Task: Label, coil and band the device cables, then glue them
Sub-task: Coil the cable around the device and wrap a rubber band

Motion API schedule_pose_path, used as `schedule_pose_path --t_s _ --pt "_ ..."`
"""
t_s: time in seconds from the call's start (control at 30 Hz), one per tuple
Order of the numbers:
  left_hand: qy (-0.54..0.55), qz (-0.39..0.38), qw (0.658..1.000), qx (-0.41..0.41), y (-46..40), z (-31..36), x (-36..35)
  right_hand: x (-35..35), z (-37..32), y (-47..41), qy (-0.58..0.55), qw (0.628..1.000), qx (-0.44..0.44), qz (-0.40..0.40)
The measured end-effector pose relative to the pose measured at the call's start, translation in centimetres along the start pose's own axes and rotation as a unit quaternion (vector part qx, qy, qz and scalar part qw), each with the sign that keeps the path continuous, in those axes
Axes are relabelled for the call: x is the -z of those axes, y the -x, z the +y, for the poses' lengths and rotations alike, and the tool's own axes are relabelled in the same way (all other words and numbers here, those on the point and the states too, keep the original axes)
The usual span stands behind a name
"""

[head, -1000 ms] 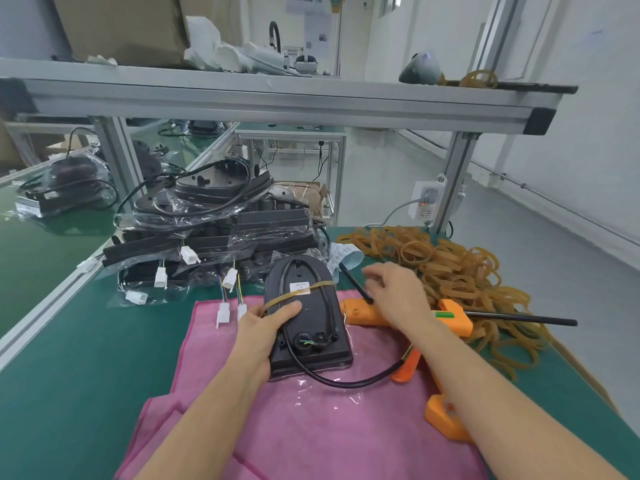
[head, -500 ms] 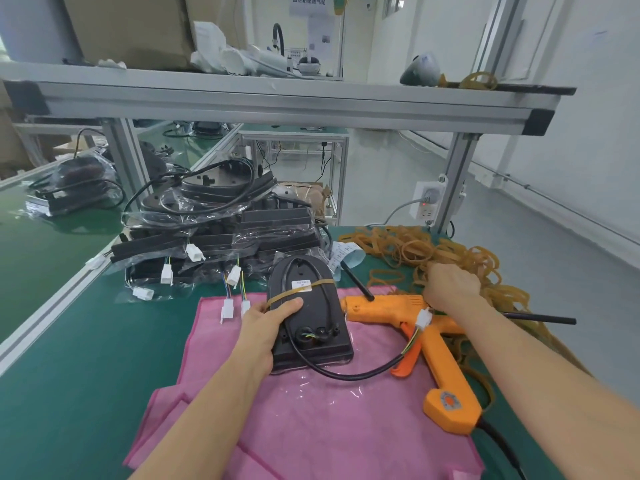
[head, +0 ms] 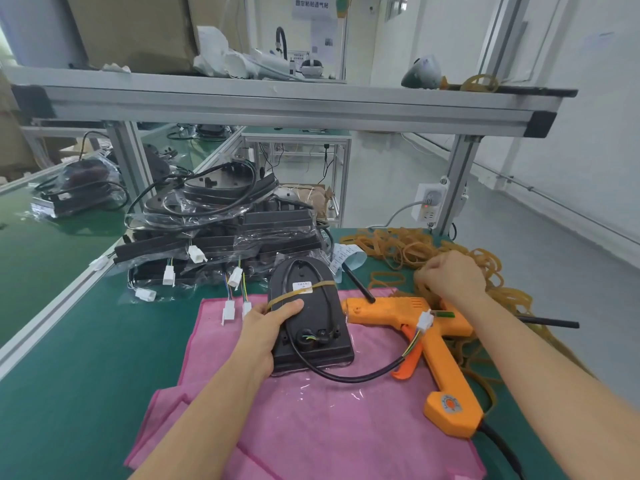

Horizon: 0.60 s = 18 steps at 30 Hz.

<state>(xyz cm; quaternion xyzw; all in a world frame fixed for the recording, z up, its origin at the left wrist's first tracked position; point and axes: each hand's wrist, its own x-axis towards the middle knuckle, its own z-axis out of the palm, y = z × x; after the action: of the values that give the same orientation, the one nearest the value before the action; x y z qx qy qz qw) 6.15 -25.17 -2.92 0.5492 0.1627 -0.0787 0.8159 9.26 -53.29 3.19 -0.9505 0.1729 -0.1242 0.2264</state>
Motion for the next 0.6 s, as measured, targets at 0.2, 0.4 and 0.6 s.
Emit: schedule_pose_path --t_s 0.2,0.4,0.6 --pt "0.029 -0.003 0.999 -0.015 0.1 -0.1 0.3 0.9 -3.8 2.2 -0.398 0.913 -0.018 -0.093" --pt "0.067 -0.003 0.997 -0.047 0.0 0.1 0.4 -3.4 -6.3 6.7 -0.597 0.731 -0.107 -0.313" --pt "0.061 0.006 0.996 -0.071 -0.1 0.2 1.1 -4.2 -5.0 8.0 -0.734 0.529 -0.147 -0.399"
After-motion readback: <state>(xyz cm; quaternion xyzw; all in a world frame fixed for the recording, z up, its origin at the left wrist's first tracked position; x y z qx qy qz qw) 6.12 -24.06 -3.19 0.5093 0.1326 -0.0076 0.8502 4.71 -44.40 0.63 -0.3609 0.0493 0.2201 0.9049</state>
